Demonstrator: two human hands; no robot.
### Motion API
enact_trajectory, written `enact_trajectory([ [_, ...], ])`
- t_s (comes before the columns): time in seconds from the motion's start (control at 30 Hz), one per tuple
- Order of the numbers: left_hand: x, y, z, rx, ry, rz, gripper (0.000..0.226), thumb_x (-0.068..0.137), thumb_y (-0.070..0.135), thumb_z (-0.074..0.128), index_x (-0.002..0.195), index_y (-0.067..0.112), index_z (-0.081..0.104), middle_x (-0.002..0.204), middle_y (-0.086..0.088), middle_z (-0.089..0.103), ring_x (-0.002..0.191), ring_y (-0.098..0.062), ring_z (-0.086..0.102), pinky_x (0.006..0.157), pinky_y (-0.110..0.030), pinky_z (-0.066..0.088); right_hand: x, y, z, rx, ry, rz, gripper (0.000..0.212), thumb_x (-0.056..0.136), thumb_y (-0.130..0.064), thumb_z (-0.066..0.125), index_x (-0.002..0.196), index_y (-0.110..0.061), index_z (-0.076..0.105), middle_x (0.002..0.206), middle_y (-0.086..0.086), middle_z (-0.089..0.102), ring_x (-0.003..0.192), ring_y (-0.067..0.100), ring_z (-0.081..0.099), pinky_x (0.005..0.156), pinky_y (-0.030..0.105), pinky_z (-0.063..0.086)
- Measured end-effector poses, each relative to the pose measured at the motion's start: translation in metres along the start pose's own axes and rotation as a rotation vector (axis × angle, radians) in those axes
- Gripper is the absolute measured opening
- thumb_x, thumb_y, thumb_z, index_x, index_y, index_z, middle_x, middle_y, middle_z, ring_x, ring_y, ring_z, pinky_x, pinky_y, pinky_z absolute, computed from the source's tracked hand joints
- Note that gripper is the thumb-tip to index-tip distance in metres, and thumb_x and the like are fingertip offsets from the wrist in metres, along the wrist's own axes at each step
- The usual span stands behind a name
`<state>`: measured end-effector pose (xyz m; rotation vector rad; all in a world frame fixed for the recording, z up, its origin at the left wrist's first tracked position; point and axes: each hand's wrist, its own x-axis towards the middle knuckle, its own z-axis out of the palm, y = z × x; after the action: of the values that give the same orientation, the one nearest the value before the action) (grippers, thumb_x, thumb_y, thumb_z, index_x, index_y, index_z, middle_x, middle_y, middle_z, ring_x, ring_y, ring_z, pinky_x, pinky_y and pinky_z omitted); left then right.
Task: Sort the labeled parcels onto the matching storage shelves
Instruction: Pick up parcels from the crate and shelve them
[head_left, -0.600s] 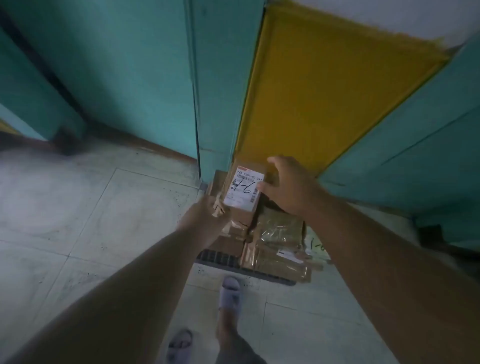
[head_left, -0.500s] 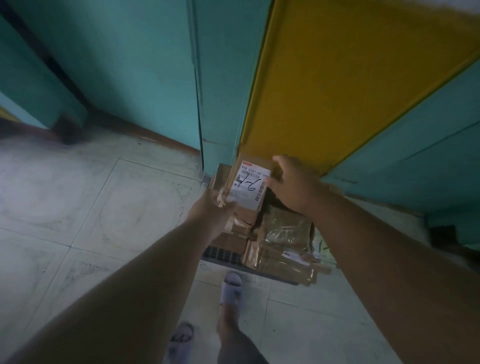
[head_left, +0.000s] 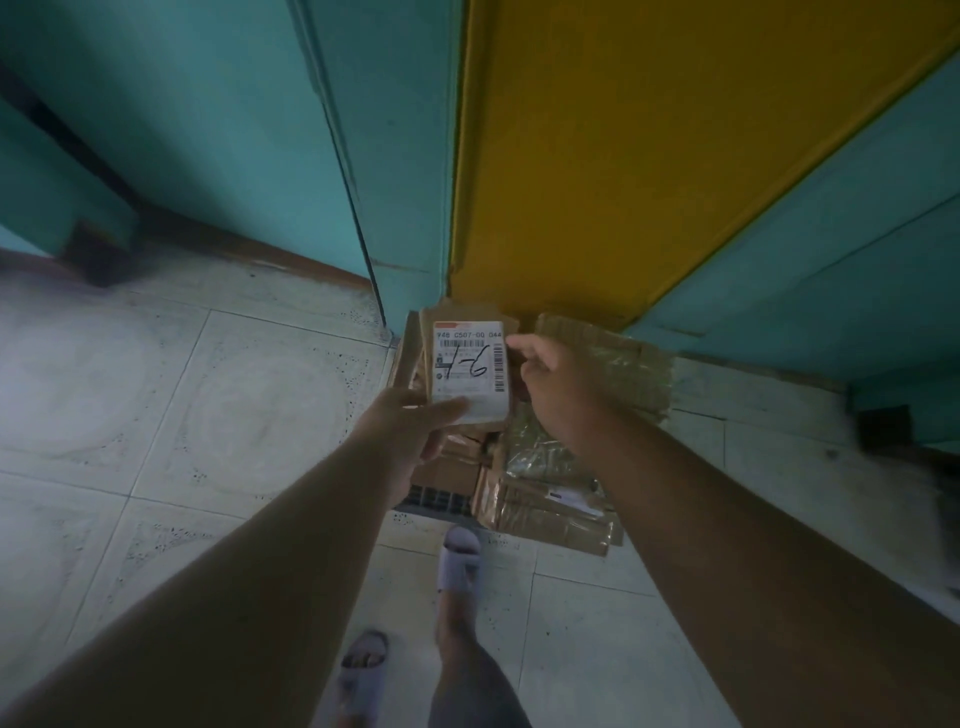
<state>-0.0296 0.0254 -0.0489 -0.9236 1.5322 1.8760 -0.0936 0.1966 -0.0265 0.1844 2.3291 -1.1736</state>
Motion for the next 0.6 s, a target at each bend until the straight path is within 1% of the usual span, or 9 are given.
enact_trajectory([
  [0.03,-0.005,-0.001,-0.002,-0.001,-0.035,-0.005,0.033,0.081,0.023,0.077,0.104,0.002,0.067,0.091,-0.015,0.066,0.075,-0.025,0.049,0.074,-0.033,0.043,-0.007,0.001,-0.004,0.002,-0.017,-0.014,0.040,0.103,-0.007,0.040,0.136,-0.023,0.056,0.138,0.000,0.057,0.106,0.015,0.064,0.084,0.031,0.056],
  [0.1,-0.019,-0.003,-0.005,-0.029,-0.073,-0.011,0.043,0.078,0.020,0.078,0.116,0.004,0.064,0.102,-0.016,0.069,0.071,-0.019,0.050,0.072,-0.029,0.044,-0.023,0.004,-0.015,-0.027,-0.020,-0.037,0.037,0.103,-0.009,0.044,0.133,-0.024,0.058,0.130,-0.002,0.060,0.079,0.009,0.063,0.056,0.016,0.048],
  [0.13,-0.024,-0.005,-0.009,-0.048,-0.079,-0.009,0.051,0.075,0.020,0.080,0.122,0.006,0.063,0.108,-0.016,0.071,0.075,-0.020,0.052,0.077,-0.030,0.046,-0.031,0.006,-0.022,-0.069,-0.013,-0.052,0.035,0.102,-0.010,0.048,0.133,-0.023,0.059,0.125,-0.002,0.062,0.074,0.008,0.061,0.054,0.016,0.048],
  [0.2,-0.036,-0.011,-0.015,-0.042,-0.132,0.027,0.054,0.073,0.020,0.079,0.124,0.009,0.062,0.107,-0.011,0.075,0.086,-0.025,0.053,0.089,-0.036,0.044,-0.044,0.018,-0.033,-0.257,-0.006,-0.093,0.036,0.095,-0.013,0.060,0.131,-0.018,0.059,0.120,0.002,0.065,0.087,0.014,0.063,0.073,0.028,0.056],
  [0.23,-0.040,-0.014,-0.017,-0.015,-0.170,0.046,0.051,0.074,0.019,0.077,0.122,0.010,0.063,0.102,-0.008,0.076,0.087,-0.025,0.052,0.089,-0.036,0.042,-0.048,0.026,-0.038,-0.394,-0.015,-0.107,0.041,0.090,-0.014,0.066,0.130,-0.017,0.059,0.121,0.005,0.065,0.095,0.018,0.063,0.080,0.035,0.056],
  [0.3,-0.049,-0.021,-0.022,0.060,-0.212,0.057,0.050,0.071,0.016,0.077,0.119,0.009,0.064,0.094,-0.003,0.076,0.082,-0.023,0.051,0.080,-0.032,0.041,-0.052,0.043,-0.041,-0.635,-0.058,-0.110,0.053,0.081,-0.017,0.075,0.132,-0.015,0.058,0.126,0.009,0.062,0.105,0.024,0.060,0.086,0.036,0.053],
  [0.37,-0.052,-0.028,-0.025,0.108,-0.234,0.053,0.054,0.066,0.013,0.076,0.119,0.008,0.065,0.104,-0.008,0.075,0.084,-0.027,0.047,0.072,-0.031,0.040,-0.050,0.057,-0.038,-0.762,-0.097,-0.104,0.066,0.076,-0.020,0.079,0.137,-0.017,0.054,0.133,0.010,0.056,0.116,0.028,0.055,0.094,0.040,0.050],
  [0.5,-0.049,-0.036,-0.026,0.190,-0.242,0.047,0.052,0.066,0.013,0.077,0.116,0.012,0.064,0.109,-0.008,0.074,0.092,-0.031,0.049,0.071,-0.033,0.042,-0.032,0.078,-0.021,-1.001,-0.138,-0.191,0.092,0.068,-0.057,0.080,0.145,-0.025,0.040,0.141,0.007,0.047,0.129,0.031,0.044,0.106,0.045,0.041],
  [0.6,-0.043,-0.042,-0.024,0.173,-0.216,0.040,0.041,0.076,0.001,0.075,0.114,0.010,0.063,0.104,-0.004,0.076,0.096,-0.033,0.052,0.073,-0.034,0.042,-0.022,0.092,-0.009,-1.069,-0.092,-0.206,0.096,0.068,-0.057,0.080,0.148,-0.031,0.032,0.144,0.007,0.043,0.131,0.031,0.040,0.107,0.045,0.036],
])
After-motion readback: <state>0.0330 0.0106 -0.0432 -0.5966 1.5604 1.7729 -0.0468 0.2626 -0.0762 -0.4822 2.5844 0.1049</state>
